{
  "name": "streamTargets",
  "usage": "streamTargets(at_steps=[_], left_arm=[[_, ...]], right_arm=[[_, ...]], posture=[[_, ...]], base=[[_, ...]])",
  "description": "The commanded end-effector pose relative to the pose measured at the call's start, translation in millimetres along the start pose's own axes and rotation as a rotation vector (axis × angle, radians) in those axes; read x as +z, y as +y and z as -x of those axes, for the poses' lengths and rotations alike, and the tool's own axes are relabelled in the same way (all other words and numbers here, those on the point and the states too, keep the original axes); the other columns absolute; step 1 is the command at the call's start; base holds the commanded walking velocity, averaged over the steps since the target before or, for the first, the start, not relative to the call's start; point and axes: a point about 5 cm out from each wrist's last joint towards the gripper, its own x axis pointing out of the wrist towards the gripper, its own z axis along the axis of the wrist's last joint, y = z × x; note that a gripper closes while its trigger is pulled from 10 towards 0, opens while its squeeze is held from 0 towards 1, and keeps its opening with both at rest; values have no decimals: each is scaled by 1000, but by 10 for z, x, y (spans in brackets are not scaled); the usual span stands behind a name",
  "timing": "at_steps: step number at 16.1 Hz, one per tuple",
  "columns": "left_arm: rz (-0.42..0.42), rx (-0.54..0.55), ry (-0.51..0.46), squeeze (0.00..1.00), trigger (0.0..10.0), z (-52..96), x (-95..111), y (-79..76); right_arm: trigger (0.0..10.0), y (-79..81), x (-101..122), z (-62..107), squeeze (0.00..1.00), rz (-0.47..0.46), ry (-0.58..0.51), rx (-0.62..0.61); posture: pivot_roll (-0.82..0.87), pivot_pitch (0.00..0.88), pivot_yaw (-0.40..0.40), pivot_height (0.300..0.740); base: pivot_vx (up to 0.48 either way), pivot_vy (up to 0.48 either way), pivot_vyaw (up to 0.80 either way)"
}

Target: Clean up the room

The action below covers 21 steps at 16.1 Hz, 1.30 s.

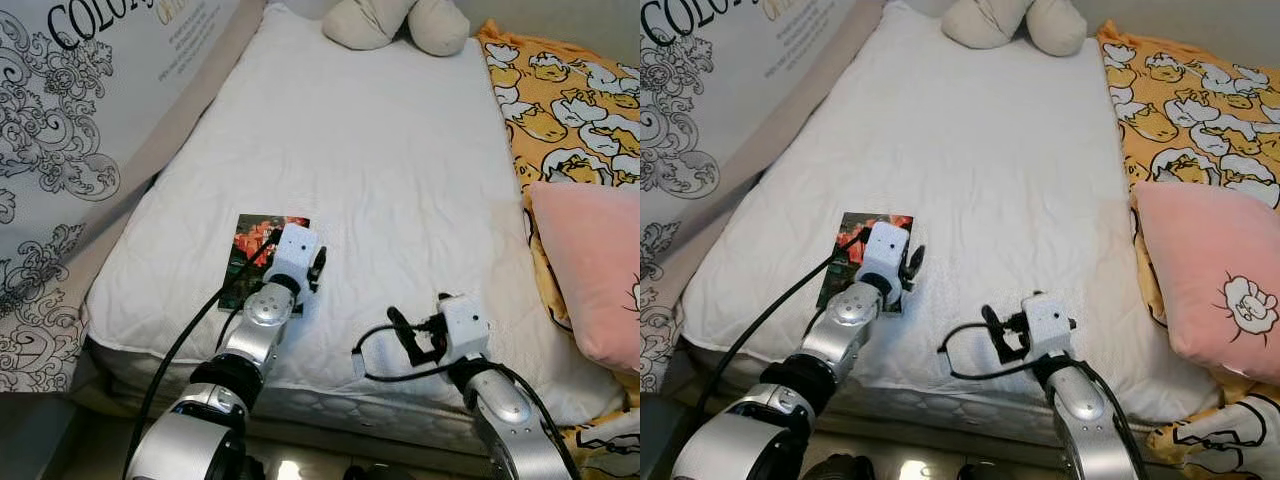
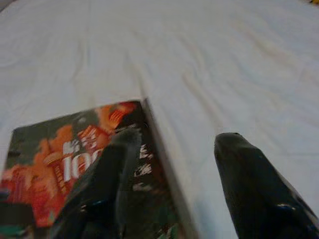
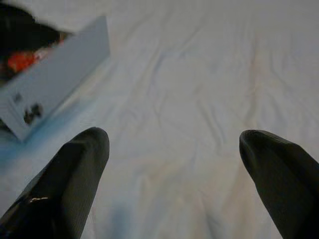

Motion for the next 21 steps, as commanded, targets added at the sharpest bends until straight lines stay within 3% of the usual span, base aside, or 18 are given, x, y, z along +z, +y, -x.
streamTargets(at_steps=[1, 2, 7, 12, 14, 15, 16, 18, 19, 21], left_arm=[[-44, -1, 8, 1000, 10000, -33, 47, 1], [-98, -5, 30, 1000, 10000, -49, 50, 29], [-96, -27, 99, 1000, 10000, -58, 8, 116], [40, -31, 197, 1000, 10000, -37, -123, 169], [150, -64, 195, 1000, 10000, -65, -77, 115], [220, -66, 183, 0, 10000, -84, -30, 109], [283, -60, 137, 0, 10000, -117, 70, 119], [293, -52, 45, 0, 10000, -147, 225, 136], [274, -60, 13, 0, 10000, -152, 275, 116], [115, -103, 23, 0, 10000, -141, 239, -13]], right_arm=[[10000, -74, 59, 5, 0, -18, -31, -25], [10000, -85, 76, -17, 0, -66, -41, -40], [10000, 12, 54, -80, 0, -123, -56, -59], [10000, 105, 4, -79, 0, -160, -60, -90], [10000, 103, 2, -86, 0, -163, -66, -103], [10000, 108, 3, -87, 0, -161, -68, -107], [10000, 103, 10, -76, 0, -144, -73, -111], [10000, 69, 4, -46, 0, -114, -68, -114], [10000, 39, -3, -33, 0, -109, -64, -117], [10000, -6, -1, -29, 0, -91, -58, -117]], posture=[[-89, 61, -55, 740], [-83, 60, -53, 740], [-44, 66, 2, 740], [-39, 75, 45, 740], [-39, 77, 57, 740], [-43, 77, 59, 740], [-46, 78, 57, 740], [-61, 77, 45, 740], [-64, 75, 38, 740], [-67, 71, 21, 740]], base=[[0, 0, 0], [0, 0, 0], [0, 0, 0], [0, 0, 0], [0, 0, 0], [0, 0, 0], [0, 0, 0], [0, 0, 0], [0, 0, 0], [0, 0, 0]])
